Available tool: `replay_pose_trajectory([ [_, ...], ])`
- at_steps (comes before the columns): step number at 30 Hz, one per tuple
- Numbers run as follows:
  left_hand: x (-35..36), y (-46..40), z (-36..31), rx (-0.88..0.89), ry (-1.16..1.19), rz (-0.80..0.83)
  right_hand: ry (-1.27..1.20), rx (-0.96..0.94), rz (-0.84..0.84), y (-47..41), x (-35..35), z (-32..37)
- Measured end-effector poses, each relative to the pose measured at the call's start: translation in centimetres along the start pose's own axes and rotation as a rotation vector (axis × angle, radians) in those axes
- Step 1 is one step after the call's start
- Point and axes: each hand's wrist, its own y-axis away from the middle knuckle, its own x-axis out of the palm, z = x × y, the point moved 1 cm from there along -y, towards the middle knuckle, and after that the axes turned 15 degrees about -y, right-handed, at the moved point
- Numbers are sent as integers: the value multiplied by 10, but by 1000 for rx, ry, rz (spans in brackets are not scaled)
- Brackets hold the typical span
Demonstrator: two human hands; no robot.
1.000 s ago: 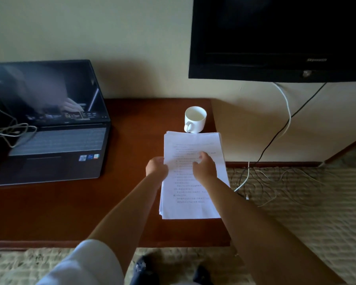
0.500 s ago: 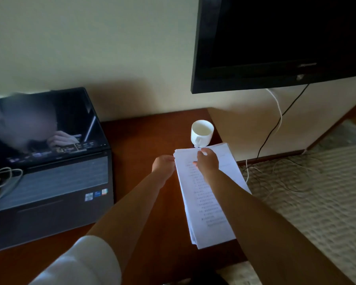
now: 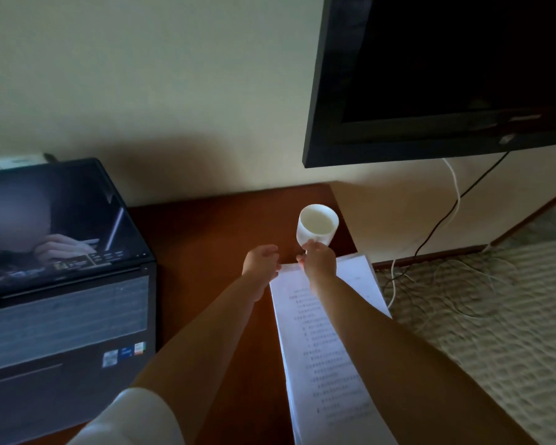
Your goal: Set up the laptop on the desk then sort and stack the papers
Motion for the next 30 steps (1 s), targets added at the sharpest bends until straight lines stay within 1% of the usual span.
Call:
replay_pose_trajectory([
  [6,-1,-33,-27,-6,125,13,-24,-30,46,-27,15,7],
  [11,3,-67,-48,43,191,6,106,-136,129,-63,39,18],
  [14,5,-85,-57,132,228,45,231,-238,146,-87,51,18],
  [17,8,-98,-59,179,254,61,165,-250,152,-93,52,22],
  [19,10,-104,-59,172,271,51,135,-240,181,-95,49,22],
  [21,11,-105,-60,159,303,54,121,-284,189,-94,48,22],
  [26,15,-100,-67,132,415,128,135,-292,119,-95,43,31],
  [30,17,-105,-74,131,406,135,142,-285,124,-103,40,39],
])
